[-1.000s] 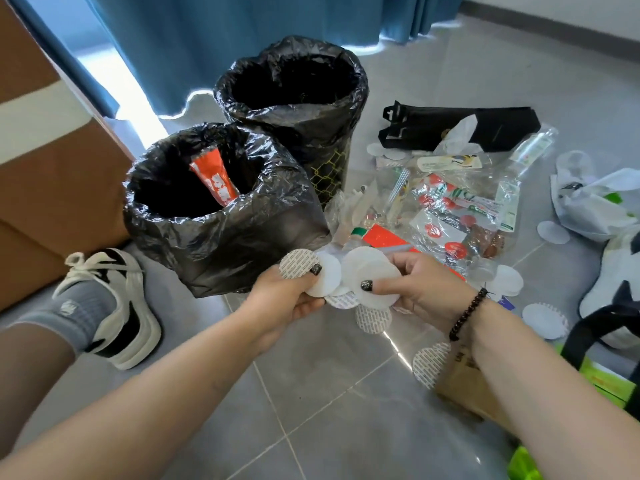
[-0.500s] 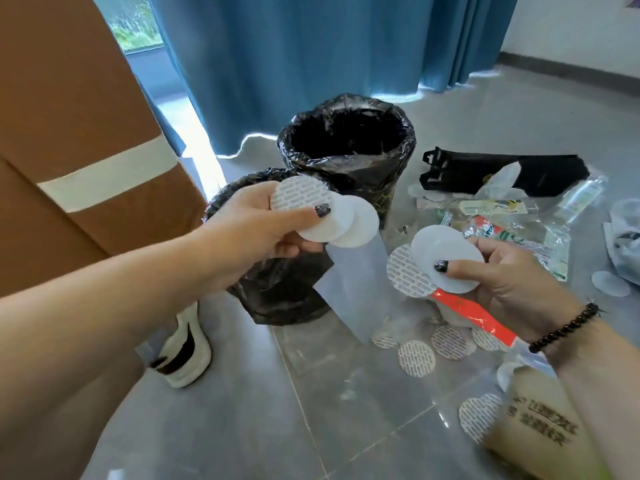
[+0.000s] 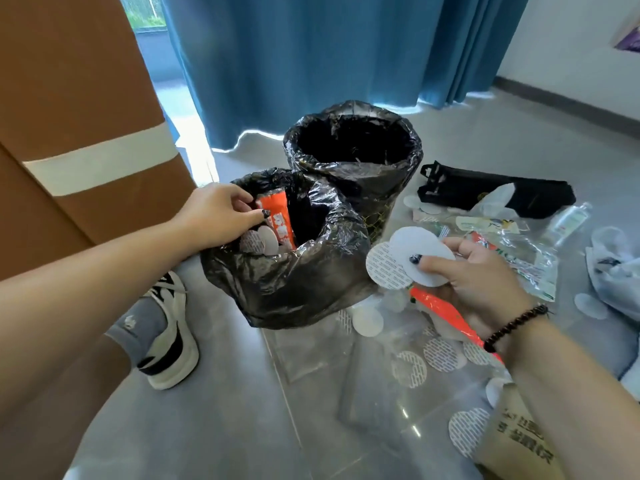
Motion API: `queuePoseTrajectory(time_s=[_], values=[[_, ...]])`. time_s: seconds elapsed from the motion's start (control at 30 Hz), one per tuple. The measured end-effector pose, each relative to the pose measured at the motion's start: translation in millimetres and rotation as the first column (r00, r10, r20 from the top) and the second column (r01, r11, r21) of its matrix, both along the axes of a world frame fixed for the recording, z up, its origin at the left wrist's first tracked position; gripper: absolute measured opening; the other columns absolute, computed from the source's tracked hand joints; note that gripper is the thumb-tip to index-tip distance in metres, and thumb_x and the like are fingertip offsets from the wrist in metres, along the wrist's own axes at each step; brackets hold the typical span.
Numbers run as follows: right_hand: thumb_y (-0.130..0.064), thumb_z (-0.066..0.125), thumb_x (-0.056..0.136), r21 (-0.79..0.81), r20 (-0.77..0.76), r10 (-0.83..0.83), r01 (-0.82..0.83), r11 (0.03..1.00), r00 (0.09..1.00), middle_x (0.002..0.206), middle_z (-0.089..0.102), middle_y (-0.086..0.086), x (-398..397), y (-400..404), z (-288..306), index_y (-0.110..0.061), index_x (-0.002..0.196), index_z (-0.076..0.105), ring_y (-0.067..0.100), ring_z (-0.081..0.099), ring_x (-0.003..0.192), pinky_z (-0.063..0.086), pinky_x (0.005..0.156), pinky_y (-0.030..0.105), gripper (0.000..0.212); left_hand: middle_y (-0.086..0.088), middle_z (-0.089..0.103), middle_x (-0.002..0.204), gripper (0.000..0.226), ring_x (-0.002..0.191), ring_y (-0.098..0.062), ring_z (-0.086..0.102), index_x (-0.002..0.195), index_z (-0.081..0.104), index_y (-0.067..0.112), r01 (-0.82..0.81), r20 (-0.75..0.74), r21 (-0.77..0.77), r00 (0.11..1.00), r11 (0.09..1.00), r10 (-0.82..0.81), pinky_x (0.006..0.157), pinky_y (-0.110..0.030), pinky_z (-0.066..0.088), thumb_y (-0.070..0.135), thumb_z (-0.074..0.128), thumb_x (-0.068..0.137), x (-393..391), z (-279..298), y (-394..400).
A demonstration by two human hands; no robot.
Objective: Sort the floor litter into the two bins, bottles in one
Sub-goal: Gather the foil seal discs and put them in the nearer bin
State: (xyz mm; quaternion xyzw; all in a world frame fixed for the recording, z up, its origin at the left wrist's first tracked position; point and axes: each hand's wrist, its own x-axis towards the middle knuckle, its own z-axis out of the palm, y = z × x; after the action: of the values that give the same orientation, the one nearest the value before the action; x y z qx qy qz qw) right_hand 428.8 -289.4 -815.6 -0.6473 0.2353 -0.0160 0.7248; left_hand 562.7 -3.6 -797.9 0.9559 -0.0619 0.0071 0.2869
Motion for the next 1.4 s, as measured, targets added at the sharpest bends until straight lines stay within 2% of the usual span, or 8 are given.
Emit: queuePoseTrajectory(time_s=[0.23, 0.37, 0.7, 0.77, 0.83, 0.97, 1.07, 1.4], values=[[-0.011, 0.070, 0.078, -0.511, 0.323, 0.077, 0.106, 0.853, 0.943, 0.088, 0.060, -0.008, 70.6, 74.6, 24.3, -0.016, 0.096, 0.059, 0.011, 0.061, 0.084, 0.055, 0.069, 0.025, 0.022, 0.008, 0.070, 0.087, 0.018, 0.083, -0.009, 0.060, 0.087, 0.070, 0.026, -0.037, 0.243, -0.189, 0.967, 0.981, 0.083, 0.081, -0.029, 0.050, 0.011, 0.062, 0.083, -25.7, -9.7, 12.1], [-0.026, 0.065, 0.078, -0.794, 0.161, 0.237, -0.017, 0.608, 0.958, 0.089, 0.058, -0.010, 109.6, 105.4, 16.4, -0.030, 0.099, 0.060, 0.015, 0.053, 0.090, 0.040, 0.086, 0.032, 0.022, 0.020, 0.060, 0.080, 0.019, 0.090, -0.012, 0.057, 0.086, 0.070, 0.026, 0.067, 0.347, -0.145, 0.938, 0.987, -0.013, 0.088, -0.045, 0.048, 0.010, 0.062, 0.082, -40.4, -23.7, 16.1], [-0.006, 0.062, 0.074, -0.650, 0.339, 0.006, 0.230, 0.724, 0.941, 0.084, 0.065, -0.011, 56.5, 35.3, -22.0, -0.023, 0.088, 0.063, 0.008, 0.063, 0.088, 0.052, 0.085, 0.032, 0.022, 0.005, 0.064, 0.081, 0.012, 0.088, -0.020, 0.061, 0.079, 0.067, 0.014, 0.561, 0.627, 0.205, 0.554, 0.802, -0.548, 0.076, -0.044, 0.032, 0.007, 0.059, 0.076, -89.7, -62.8, -44.3], [-0.003, 0.061, 0.075, -0.647, 0.256, -0.034, 0.197, 0.737, 0.966, 0.087, 0.065, -0.008, 38.6, 14.8, -41.9, -0.019, 0.090, 0.063, 0.008, 0.061, 0.088, 0.051, 0.083, 0.026, 0.022, 0.004, 0.062, 0.079, 0.011, 0.087, -0.020, 0.060, 0.078, 0.065, 0.016, 0.646, 0.536, 0.361, 0.447, 0.673, -0.716, 0.076, -0.043, 0.031, 0.010, 0.057, 0.073, -106.8, -89.3, -62.9], [-0.006, 0.065, 0.076, -0.651, 0.072, -0.049, 0.085, 0.754, 0.996, 0.089, 0.063, -0.006, 26.1, -4.6, -66.6, -0.018, 0.093, 0.063, 0.011, 0.060, 0.088, 0.049, 0.080, 0.025, 0.021, 0.001, 0.063, 0.081, 0.014, 0.088, -0.023, 0.060, 0.086, 0.063, 0.017, 0.655, 0.273, 0.410, 0.576, 0.635, -0.771, 0.080, -0.039, 0.030, 0.022, 0.056, 0.076, -126.0, -120.1, -86.0], [-0.010, 0.065, 0.077, -0.672, -0.402, 0.040, -0.324, 0.666, 0.915, 0.089, 0.063, 0.002, 3.8, -31.7, -121.4, -0.016, 0.096, 0.065, 0.022, 0.061, 0.087, 0.045, 0.071, 0.024, 0.020, -0.004, 0.050, 0.134, 0.061, 0.123, -0.028, 0.047, 0.132, 0.040, 0.019, 0.479, -0.476, 0.347, 0.831, 0.806, -0.288, 0.098, -0.042, 0.034, 0.059, 0.049, 0.087, -143.8, -169.0, -128.5], [-0.017, 0.067, 0.076, -0.655, -0.606, 0.134, -0.587, 0.475, 0.784, 0.091, 0.064, 0.006, -12.6, -34.4, -150.3, -0.018, 0.099, 0.064, 0.024, 0.059, 0.085, 0.039, 0.063, 0.020, 0.023, -0.003, 0.046, 0.138, 0.075, 0.126, -0.027, 0.046, 0.137, 0.034, 0.020, 0.389, -0.484, 0.383, 0.857, 0.838, -0.177, 0.099, -0.044, 0.035, 0.060, 0.060, 0.080, -146.9, -188.9, -142.5], [-0.027, 0.081, 0.062, -0.676, -0.528, -0.007, -0.416, 0.609, 0.849, 0.108, 0.061, 0.006, -27.8, -24.6, -205.5, -0.016, 0.098, 0.060, 0.026, 0.061, 0.094, 0.048, 0.073, 0.030, 0.043, 0.000, 0.057, 0.070, 0.023, 0.070, -0.018, 0.057, 0.060, 0.047, 0.019, 0.273, -0.612, 0.120, 0.777, 0.955, -0.145, 0.049, -0.024, 0.037, 0.014, 0.067, 0.070, -119.5, -195.5, -116.8]])
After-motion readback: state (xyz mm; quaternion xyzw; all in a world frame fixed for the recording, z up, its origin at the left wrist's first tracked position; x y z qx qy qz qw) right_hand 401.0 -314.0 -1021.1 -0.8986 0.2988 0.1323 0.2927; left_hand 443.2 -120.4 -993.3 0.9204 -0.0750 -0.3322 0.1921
